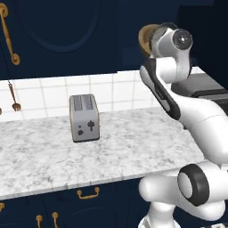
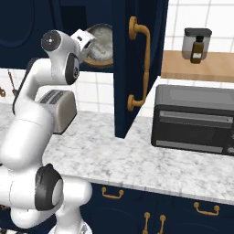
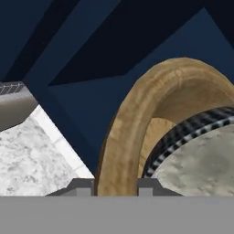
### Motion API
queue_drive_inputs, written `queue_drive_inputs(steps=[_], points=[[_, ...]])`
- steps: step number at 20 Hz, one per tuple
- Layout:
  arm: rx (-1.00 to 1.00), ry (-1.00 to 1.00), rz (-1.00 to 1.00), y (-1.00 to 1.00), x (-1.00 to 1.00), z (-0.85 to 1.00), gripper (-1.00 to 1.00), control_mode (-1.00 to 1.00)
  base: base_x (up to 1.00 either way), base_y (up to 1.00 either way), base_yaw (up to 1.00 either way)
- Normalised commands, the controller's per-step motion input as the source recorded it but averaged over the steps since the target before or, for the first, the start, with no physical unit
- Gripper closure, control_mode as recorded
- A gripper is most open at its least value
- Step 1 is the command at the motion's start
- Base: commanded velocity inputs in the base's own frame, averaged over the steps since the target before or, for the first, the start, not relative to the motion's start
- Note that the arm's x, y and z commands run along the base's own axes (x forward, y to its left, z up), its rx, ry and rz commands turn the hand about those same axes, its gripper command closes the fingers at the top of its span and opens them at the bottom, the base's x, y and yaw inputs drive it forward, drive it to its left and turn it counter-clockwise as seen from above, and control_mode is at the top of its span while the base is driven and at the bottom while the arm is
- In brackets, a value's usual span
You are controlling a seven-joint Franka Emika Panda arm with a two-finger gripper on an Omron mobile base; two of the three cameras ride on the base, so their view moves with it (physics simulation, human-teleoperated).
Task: Pick up the bowls on the counter and stack them on top of one another in the open cabinet. Place the smaller bowl on top of the larger bowl.
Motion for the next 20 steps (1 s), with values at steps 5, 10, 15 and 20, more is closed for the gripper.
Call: queue_drive_inputs(steps=[5,10,15,20], points=[[-0.01,0.01,0.17,-0.02,1.00,0.01,1.00,-1.00,0.00,0.00,0.00],[-0.01,-0.15,0.08,-0.06,0.70,-0.37,-1.00,-1.00,0.00,0.00,0.00],[0.00,-0.19,0.00,0.01,-0.44,-0.09,-1.00,-1.00,0.00,0.00,0.00],[0.00,-0.37,0.00,0.01,-1.00,0.09,-1.00,-1.00,0.00,0.00,0.00]])
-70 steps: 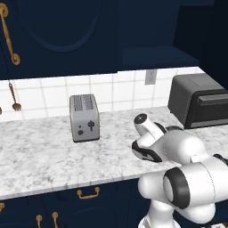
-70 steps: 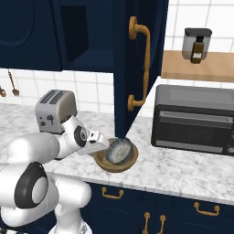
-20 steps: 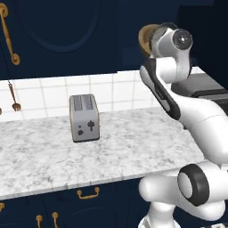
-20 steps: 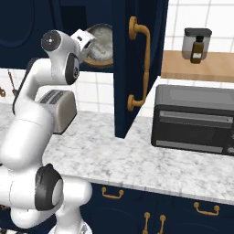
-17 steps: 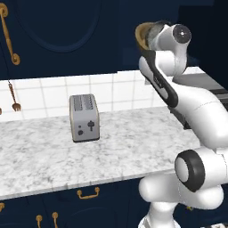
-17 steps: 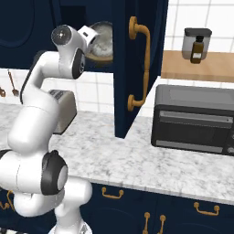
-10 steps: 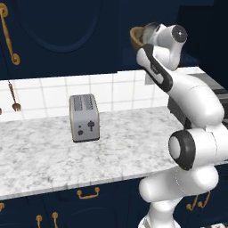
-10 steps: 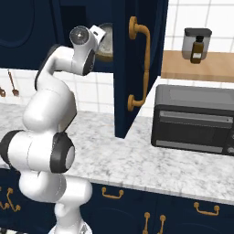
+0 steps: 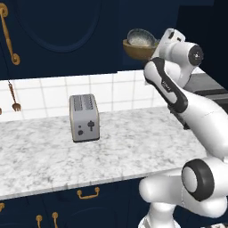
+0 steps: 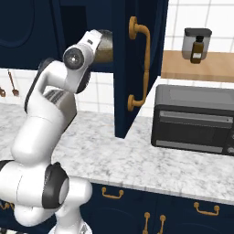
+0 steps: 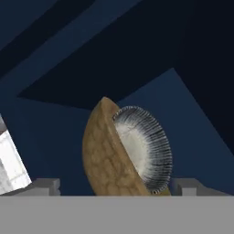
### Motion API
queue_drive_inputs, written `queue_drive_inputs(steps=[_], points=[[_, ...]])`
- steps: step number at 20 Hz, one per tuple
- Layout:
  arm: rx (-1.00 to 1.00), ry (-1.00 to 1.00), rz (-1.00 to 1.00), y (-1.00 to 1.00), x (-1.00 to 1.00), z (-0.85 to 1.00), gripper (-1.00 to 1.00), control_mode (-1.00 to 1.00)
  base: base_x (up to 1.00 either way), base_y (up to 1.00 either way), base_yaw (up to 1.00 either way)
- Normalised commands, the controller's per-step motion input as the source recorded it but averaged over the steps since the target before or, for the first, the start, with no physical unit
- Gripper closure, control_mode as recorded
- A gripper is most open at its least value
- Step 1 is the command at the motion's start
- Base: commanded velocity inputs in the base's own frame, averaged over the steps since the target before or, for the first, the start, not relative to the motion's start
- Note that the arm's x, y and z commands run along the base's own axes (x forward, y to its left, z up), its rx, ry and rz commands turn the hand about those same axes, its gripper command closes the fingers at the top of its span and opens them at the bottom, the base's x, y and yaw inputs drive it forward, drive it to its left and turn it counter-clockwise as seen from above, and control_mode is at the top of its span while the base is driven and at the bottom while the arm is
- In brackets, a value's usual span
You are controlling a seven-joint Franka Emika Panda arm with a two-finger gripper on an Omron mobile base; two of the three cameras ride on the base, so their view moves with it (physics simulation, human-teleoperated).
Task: Pick up the bowls on the counter and stack them on top of one another in the open cabinet. Place the smaller bowl on top of the larger bowl.
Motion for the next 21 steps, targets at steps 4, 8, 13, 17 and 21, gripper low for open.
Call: queue_drive_inputs(steps=[4,8,13,17,21], points=[[0.00,-0.25,0.00,0.00,-1.00,0.01,-1.00,-1.00,0.00,0.00,0.00],[-0.04,-0.04,0.00,0.00,-1.00,-0.55,-1.00,-1.00,0.00,0.00,0.00],[-0.25,0.21,0.05,0.11,-1.00,-1.00,-1.00,-1.00,0.00,0.00,0.00],[-0.25,0.38,0.11,0.22,-0.60,-0.75,-1.00,-1.00,0.00,0.00,0.00],[-0.01,-0.01,0.00,0.00,0.00,0.00,-1.00,-1.00,0.00,0.00,0.00]])
